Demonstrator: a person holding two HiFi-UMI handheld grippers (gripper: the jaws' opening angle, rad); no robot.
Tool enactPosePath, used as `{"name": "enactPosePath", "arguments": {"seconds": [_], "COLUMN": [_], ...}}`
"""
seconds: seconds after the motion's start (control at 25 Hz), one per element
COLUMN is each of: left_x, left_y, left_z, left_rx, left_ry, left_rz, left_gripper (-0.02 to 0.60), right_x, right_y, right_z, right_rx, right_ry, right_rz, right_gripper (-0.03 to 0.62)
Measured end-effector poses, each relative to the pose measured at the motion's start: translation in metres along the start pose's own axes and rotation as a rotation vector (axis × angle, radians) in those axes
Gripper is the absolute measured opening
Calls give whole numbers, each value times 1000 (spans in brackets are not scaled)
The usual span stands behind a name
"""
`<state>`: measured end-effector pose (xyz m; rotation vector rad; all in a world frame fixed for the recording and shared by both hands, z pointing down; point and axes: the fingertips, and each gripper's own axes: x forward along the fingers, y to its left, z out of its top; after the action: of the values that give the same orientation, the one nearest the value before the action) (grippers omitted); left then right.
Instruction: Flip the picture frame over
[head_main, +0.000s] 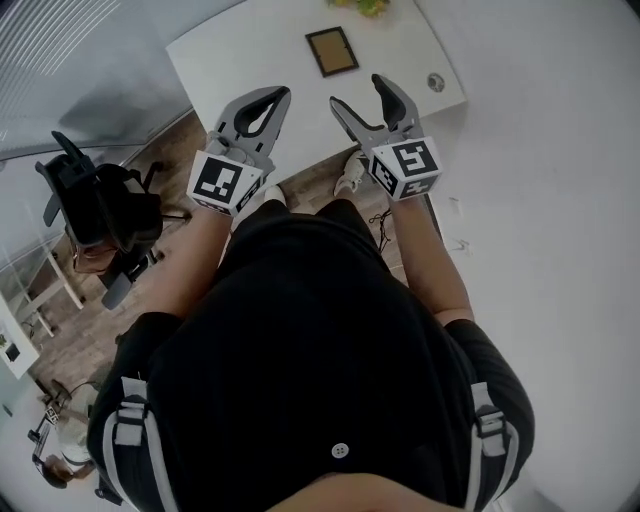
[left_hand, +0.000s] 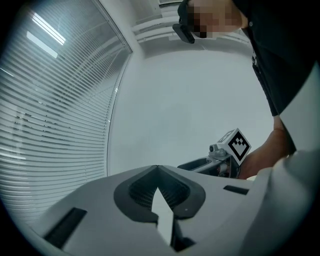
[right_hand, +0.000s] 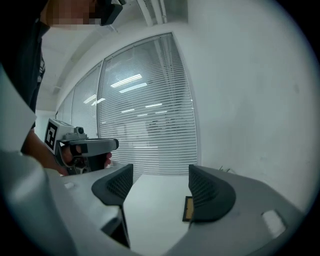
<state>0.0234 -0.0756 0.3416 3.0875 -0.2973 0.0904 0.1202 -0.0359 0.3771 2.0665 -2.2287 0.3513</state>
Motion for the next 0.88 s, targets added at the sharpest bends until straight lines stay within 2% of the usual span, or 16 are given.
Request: {"name": "enactPosePath", "arguments": {"seconds": [0.36, 0.52, 0.68, 0.88], "left_x": [81, 101, 105, 113], "left_y": [22, 28, 34, 50], "left_z": [-8, -17, -31, -53], "left_rx": [-43, -48, -62, -74], "left_ry": [7, 15, 38, 43], "left_rz": [236, 342, 454, 489], "left_gripper": [5, 5, 5, 5], "right_x": [70, 99, 123, 159], "right_y": [-92, -116, -122, -131], "right_z": [-23, -46, -75, -111], "right_rx": [-29, -37, -28, -32], "right_ry": [95, 148, 216, 286], "right_rz": [150, 190, 222, 183], "right_gripper": [359, 359, 357, 334]}}
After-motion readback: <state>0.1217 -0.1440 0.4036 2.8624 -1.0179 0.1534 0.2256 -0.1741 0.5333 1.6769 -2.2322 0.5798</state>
